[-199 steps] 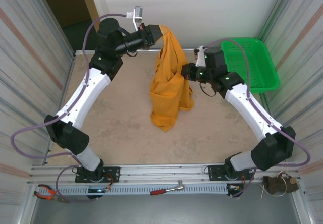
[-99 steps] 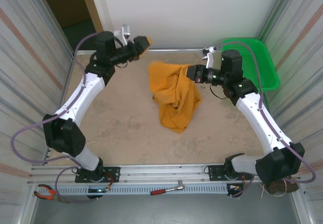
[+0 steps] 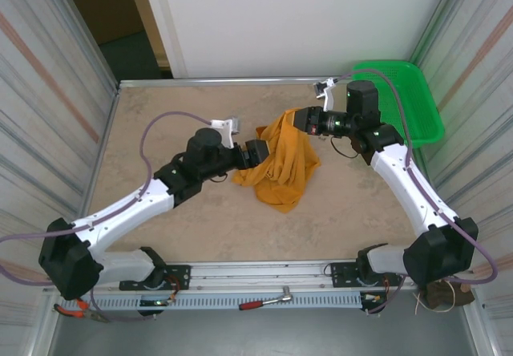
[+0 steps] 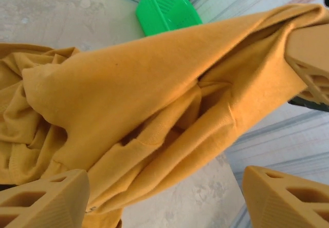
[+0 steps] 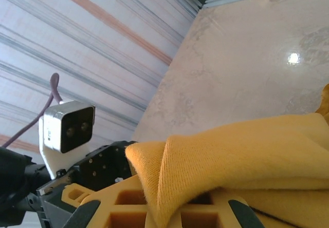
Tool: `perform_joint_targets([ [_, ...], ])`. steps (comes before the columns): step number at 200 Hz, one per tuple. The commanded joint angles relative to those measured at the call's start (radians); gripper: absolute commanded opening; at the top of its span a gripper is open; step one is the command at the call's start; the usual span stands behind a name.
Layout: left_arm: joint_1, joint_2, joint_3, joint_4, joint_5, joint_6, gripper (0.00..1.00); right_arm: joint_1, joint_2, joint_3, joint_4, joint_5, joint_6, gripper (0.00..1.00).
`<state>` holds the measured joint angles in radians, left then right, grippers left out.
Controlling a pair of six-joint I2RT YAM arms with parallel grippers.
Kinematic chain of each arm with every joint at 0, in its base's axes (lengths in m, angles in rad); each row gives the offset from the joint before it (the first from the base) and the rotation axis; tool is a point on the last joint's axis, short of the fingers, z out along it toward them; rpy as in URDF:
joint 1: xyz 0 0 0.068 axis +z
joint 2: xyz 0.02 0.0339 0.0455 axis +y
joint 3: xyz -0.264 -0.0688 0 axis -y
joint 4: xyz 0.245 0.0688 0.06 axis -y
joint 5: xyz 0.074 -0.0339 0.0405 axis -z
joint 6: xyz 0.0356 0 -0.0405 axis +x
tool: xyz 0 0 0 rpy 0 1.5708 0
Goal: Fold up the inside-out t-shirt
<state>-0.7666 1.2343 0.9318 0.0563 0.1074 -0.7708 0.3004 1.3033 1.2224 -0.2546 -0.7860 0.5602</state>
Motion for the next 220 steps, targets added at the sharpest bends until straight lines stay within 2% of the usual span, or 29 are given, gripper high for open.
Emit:
perform_joint_targets([
  [1,0.005,0.055,0.012,0.068,-0.125,-0.008,0.79,-0.002,-0.007,0.003,0.016,-0.025,0.0,0.0],
  [40,0.007,0.199,0.133,0.076,-0.096,0.03,0.79,0.014,-0.009,0.005,0.022,-0.022,0.012,0.0],
  [55,0.01,0.251,0.171,0.091,-0.071,0.041,0.71,0.015,-0.012,0.005,0.022,-0.02,0.014,0.0],
  [62,0.012,0.272,0.187,0.094,-0.061,0.047,0.59,0.013,-0.017,0.002,0.02,-0.018,0.013,0.0],
  [75,0.038,0.303,0.213,0.102,-0.003,0.057,0.17,-0.002,-0.027,-0.013,0.021,-0.011,0.014,0.0],
  [82,0.06,0.304,0.224,0.1,0.037,0.06,0.0,-0.019,-0.034,-0.031,0.025,-0.001,0.019,0.0],
  [114,0.186,0.234,0.239,0.126,0.307,0.075,0.0,-0.116,-0.014,-0.176,0.093,0.071,0.072,0.0],
  [127,0.235,0.197,0.233,0.159,0.429,0.068,0.0,-0.14,0.024,-0.231,0.138,0.135,0.096,0.0],
  [140,0.287,0.184,0.221,0.263,0.607,0.026,0.0,-0.144,0.083,-0.253,0.166,0.198,0.099,0.0],
  [152,0.328,0.195,0.202,0.444,0.775,-0.065,0.0,-0.144,0.151,-0.244,0.164,0.248,0.111,0.0],
  [156,0.338,0.2,0.198,0.503,0.814,-0.101,0.0,-0.144,0.175,-0.233,0.16,0.251,0.108,0.06],
  [167,0.359,0.216,0.191,0.632,0.883,-0.185,0.0,-0.138,0.223,-0.187,0.096,0.275,0.087,0.34],
  [174,0.366,0.226,0.193,0.68,0.909,-0.218,0.0,-0.134,0.228,-0.162,0.046,0.285,0.068,0.45],
  [196,0.368,0.25,0.233,0.675,0.99,-0.213,0.0,-0.112,0.103,-0.179,-0.022,0.341,0.019,0.61],
  [220,0.368,0.27,0.265,0.611,1.032,-0.155,0.0,-0.103,-0.06,-0.184,-0.08,0.348,-0.026,0.71],
])
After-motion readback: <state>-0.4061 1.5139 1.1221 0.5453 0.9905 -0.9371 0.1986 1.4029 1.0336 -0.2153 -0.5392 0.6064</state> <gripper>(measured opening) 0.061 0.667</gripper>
